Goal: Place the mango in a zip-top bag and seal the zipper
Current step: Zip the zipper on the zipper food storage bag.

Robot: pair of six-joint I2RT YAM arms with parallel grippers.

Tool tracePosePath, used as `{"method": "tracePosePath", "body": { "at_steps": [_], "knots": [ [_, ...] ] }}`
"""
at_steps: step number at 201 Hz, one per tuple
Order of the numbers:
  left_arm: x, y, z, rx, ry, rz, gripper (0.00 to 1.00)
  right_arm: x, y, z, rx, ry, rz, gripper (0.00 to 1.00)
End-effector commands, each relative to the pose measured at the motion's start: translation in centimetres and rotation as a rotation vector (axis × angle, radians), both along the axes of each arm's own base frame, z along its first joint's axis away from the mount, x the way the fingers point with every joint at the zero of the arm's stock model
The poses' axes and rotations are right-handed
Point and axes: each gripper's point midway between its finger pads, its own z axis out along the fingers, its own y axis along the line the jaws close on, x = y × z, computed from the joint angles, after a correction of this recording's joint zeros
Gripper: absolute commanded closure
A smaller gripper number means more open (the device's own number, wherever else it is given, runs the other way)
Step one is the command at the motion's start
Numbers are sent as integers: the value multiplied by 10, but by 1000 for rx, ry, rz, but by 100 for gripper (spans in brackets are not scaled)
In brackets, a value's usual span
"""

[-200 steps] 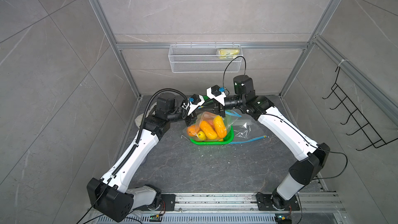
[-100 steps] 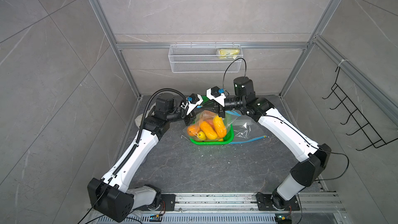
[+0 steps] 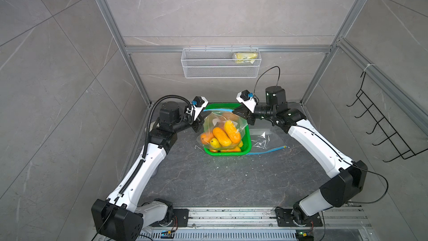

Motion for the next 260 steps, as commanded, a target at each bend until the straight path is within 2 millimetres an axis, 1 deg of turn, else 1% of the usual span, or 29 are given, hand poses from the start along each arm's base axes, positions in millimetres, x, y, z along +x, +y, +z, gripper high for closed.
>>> {"method": "tracePosePath", "body": {
  "at_steps": [1,34,60,95,113,122,130,138,155,158,163,173,186,192,201,210,219,224,236,245,247,260],
  "knots": [
    [3,26,62,-80,-148,120,100,12,-31,-4,-29,27,-144,92],
    [5,35,72,-98,-163,156,100,20,-50,-5,-36,43,-211,93],
    [11,46,78,-114,-166,208,100,26,-64,-5,-28,64,-267,94],
    [11,50,89,-128,-178,219,100,29,-73,-3,-14,84,-304,94],
    [10,50,93,-132,-183,219,100,27,-70,5,15,80,-292,94],
    [11,50,95,-136,-184,220,100,22,-65,11,33,78,-259,93],
    [10,49,98,-140,-186,212,100,18,-61,18,67,74,-227,92],
    [11,48,101,-146,-187,210,100,15,-57,26,106,73,-204,89],
    [16,51,108,-152,-196,234,100,6,-47,46,198,73,-139,87],
    [18,53,110,-152,-201,246,100,6,-46,48,210,75,-137,86],
    [20,55,114,-152,-207,268,100,6,-46,53,230,75,-135,80],
    [28,64,121,-148,-220,327,100,5,-45,61,271,75,-137,59],
    [41,80,130,-147,-238,435,100,2,-45,66,309,70,-129,51],
    [48,88,133,-147,-245,488,100,0,-44,68,328,70,-131,45],
    [59,102,137,-154,-253,579,100,2,-48,68,350,73,-162,32],
    [69,115,140,-161,-265,656,100,4,-52,67,367,75,-198,23],
    [81,127,139,-162,-269,738,100,7,-59,63,383,83,-256,11],
    [88,135,139,-171,-264,789,100,9,-63,61,397,99,-294,1],
    [103,143,133,-181,-242,852,100,18,-77,54,434,182,-420,0],
    [114,146,126,-193,-216,887,100,19,-80,49,426,228,-458,1],
    [114,147,128,-202,-215,892,100,20,-80,48,424,239,-464,1],
    [131,153,117,-213,-181,954,100,20,-82,39,425,300,-489,1]
  ]
}}
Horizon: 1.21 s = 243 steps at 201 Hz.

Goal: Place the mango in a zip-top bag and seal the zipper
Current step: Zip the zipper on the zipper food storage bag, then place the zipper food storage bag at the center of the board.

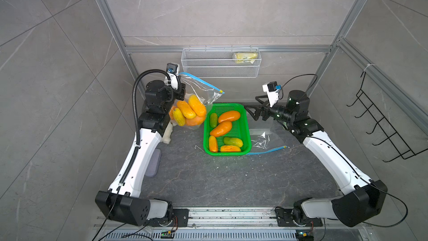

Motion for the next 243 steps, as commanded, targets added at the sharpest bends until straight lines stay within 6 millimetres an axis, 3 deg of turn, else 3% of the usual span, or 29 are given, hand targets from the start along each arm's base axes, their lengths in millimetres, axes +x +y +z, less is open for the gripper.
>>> {"method": "tracePosePath", "body": {
  "at_steps": [1,47,95,110,121,154,169,203,243],
  "knots": [
    [23,32,14,-105,-49,204,100,5,-14,-2,71,121,-121,0],
    [74,33,-24,-181,52,288,100,1,-38,-66,-10,283,-291,1],
    [96,30,-52,-196,99,309,100,-11,-68,-134,-131,427,-442,0],
    [97,29,-44,-206,80,295,100,-14,-71,-145,-146,444,-454,1],
    [91,26,-27,-197,64,289,100,-18,-73,-150,-153,457,-456,0],
    [57,21,26,-253,-44,219,100,-29,-91,-172,-162,532,-554,1],
    [45,20,36,-287,-71,194,100,-35,-101,-185,-135,613,-628,0],
    [38,13,32,-325,-55,145,100,-49,-94,-205,-31,690,-614,1],
    [53,8,11,-331,-2,141,100,-62,-90,-230,81,744,-601,3]
  ]
}}
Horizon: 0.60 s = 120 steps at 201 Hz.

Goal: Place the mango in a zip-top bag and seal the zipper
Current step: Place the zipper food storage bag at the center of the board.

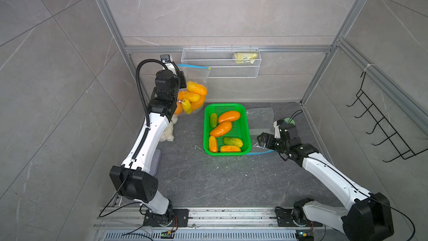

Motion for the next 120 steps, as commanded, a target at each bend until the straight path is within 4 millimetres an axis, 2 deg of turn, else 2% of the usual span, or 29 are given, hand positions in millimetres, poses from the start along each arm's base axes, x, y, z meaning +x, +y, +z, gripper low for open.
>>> {"method": "tracePosePath", "body": {
  "at_steps": [1,33,47,82,113,120],
  "knots": [
    [5,-5,11,-49,-43,-18,100,1,7,1,117,-12,-36,3],
    [16,1,-38,-57,-2,25,100,-4,19,-23,219,26,-33,10],
    [18,4,-53,-63,16,49,100,-5,20,-32,247,30,-46,14],
    [14,8,-83,-155,44,58,100,-1,5,-52,202,56,-127,16],
    [8,7,-121,-224,110,59,100,5,-7,-75,198,83,-196,16],
    [8,8,-132,-221,138,69,93,5,-10,-82,204,100,-212,18]
  ]
}}
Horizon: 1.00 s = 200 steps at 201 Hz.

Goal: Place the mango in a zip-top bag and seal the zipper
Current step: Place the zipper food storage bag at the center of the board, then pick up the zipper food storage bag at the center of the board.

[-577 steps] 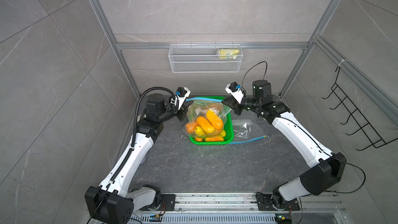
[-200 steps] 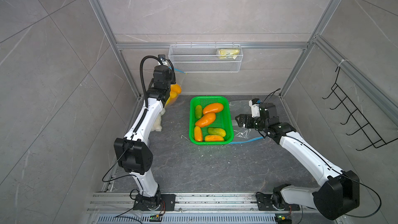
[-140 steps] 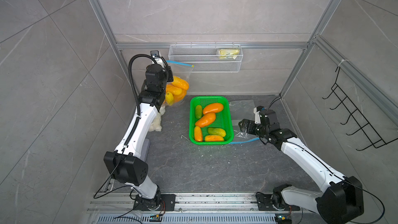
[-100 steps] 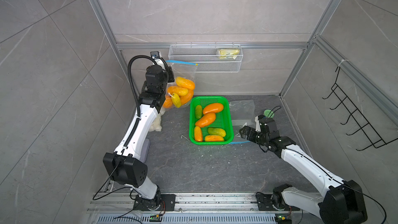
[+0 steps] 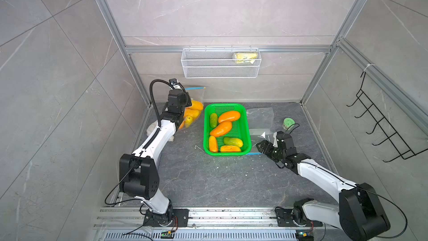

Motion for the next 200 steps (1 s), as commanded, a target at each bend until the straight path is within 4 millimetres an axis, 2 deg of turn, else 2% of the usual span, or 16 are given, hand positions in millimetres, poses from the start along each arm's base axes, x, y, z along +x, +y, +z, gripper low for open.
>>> {"method": "tracePosePath", "body": {
  "at_steps": [1,15,25,32,42,60,64,76,105,130,161,182,200],
  "knots": [
    [-8,7,24,-99,-88,40,92,7,-13,-19,12,20,-81,18],
    [-12,13,2,-80,-4,73,77,12,-18,-25,23,27,-102,22],
    [-18,20,-12,-89,64,105,54,15,-22,-29,30,24,-121,24],
    [-24,22,-19,-107,116,109,49,19,-24,-29,36,13,-130,26],
    [-32,20,-19,-125,139,91,41,23,-26,-31,42,5,-143,28],
    [-46,12,-15,-149,143,32,4,29,-29,-36,50,8,-159,31],
    [-49,11,-15,-152,145,27,1,30,-29,-37,52,10,-164,32],
    [-58,12,-12,-151,155,16,0,34,-31,-38,64,3,-175,37],
    [-82,-1,-12,-178,165,-84,0,38,-33,-41,68,-1,-188,46],
    [-102,-20,-14,-211,146,-209,0,38,-33,-42,80,3,-186,54],
    [-125,-46,-15,-158,114,-324,0,38,-41,-39,50,-13,-213,57],
    [-134,-65,-13,-136,82,-392,0,43,-46,-36,24,-20,-226,60],
    [-138,-82,-10,-116,73,-450,0,46,-49,-44,12,-4,-246,64]
  ]
}}
